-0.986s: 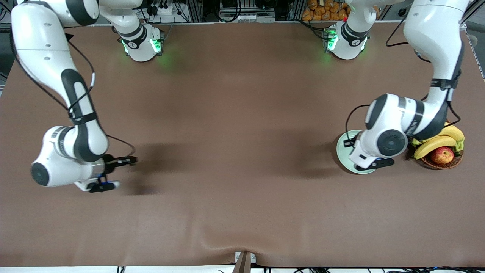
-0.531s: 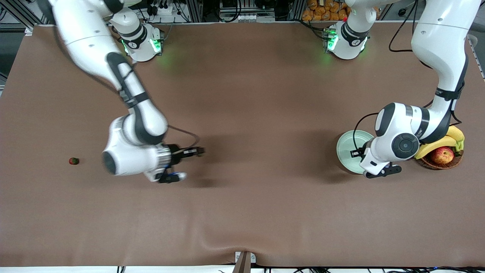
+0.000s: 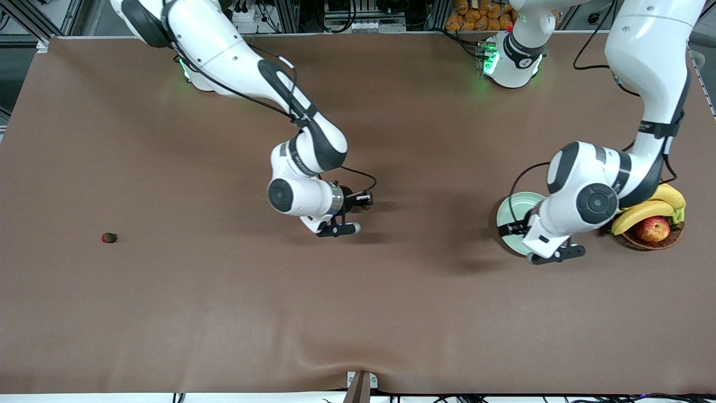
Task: Collect all strawberries into plate
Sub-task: 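Set the strawberry mid-table while the left gripper returns toward it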
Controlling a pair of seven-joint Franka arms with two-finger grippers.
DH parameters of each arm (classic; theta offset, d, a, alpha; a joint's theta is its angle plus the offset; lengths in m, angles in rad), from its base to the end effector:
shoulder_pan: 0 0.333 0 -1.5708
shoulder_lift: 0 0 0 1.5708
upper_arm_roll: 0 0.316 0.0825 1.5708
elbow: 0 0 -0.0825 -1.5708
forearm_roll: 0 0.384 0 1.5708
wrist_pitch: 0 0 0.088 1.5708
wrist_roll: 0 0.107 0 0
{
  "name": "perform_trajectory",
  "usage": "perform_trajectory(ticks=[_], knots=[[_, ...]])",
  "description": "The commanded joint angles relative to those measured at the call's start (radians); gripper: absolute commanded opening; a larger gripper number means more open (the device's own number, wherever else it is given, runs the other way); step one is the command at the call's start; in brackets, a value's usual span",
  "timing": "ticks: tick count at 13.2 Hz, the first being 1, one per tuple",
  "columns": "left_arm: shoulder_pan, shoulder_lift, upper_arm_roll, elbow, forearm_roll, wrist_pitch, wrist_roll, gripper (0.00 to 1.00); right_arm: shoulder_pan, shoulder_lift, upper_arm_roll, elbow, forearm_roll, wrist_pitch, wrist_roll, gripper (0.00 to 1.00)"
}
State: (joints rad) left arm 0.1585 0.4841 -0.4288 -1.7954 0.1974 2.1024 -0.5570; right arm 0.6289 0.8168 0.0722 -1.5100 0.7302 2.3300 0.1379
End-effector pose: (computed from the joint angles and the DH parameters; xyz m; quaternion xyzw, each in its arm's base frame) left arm 0.6198 -0.1414 0.2900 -0.9926 -0.1027 0.0646 0.0097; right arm 0.5441 0.4632 0.1840 -0.9587 -0.0112 0.1167 0.2590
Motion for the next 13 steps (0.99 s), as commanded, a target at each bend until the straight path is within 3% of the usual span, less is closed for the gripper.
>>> perform_trajectory(ticks=[1, 2, 4, 7, 9, 13], knots=[[-0.008, -0.004, -0.085, 0.004, -0.02, -0.027, -0.153, 1.0, 0.02, 0.015, -0.011, 0.01, 0.026, 0.052, 0.0, 0.5], [-0.026, 0.011, -0.112, 0.017, -0.018, -0.025, -0.241, 1.0, 0.008, 0.012, -0.014, 0.01, 0.026, 0.048, -0.006, 0.71], [-0.129, 0.053, -0.117, 0.066, -0.018, -0.024, -0.406, 1.0, -0.035, -0.005, -0.023, 0.01, 0.018, 0.017, -0.012, 0.78], [-0.262, 0.134, -0.117, 0.149, -0.01, -0.012, -0.572, 1.0, -0.122, -0.071, -0.093, 0.008, -0.004, -0.212, -0.02, 0.9], [-0.333, 0.198, -0.113, 0.217, -0.01, 0.026, -0.653, 1.0, -0.187, -0.111, -0.159, 0.008, -0.119, -0.354, -0.021, 1.0], [-0.437, 0.31, -0.105, 0.329, -0.007, 0.181, -0.811, 1.0, -0.43, -0.159, -0.164, 0.008, -0.374, -0.506, -0.157, 1.0]])
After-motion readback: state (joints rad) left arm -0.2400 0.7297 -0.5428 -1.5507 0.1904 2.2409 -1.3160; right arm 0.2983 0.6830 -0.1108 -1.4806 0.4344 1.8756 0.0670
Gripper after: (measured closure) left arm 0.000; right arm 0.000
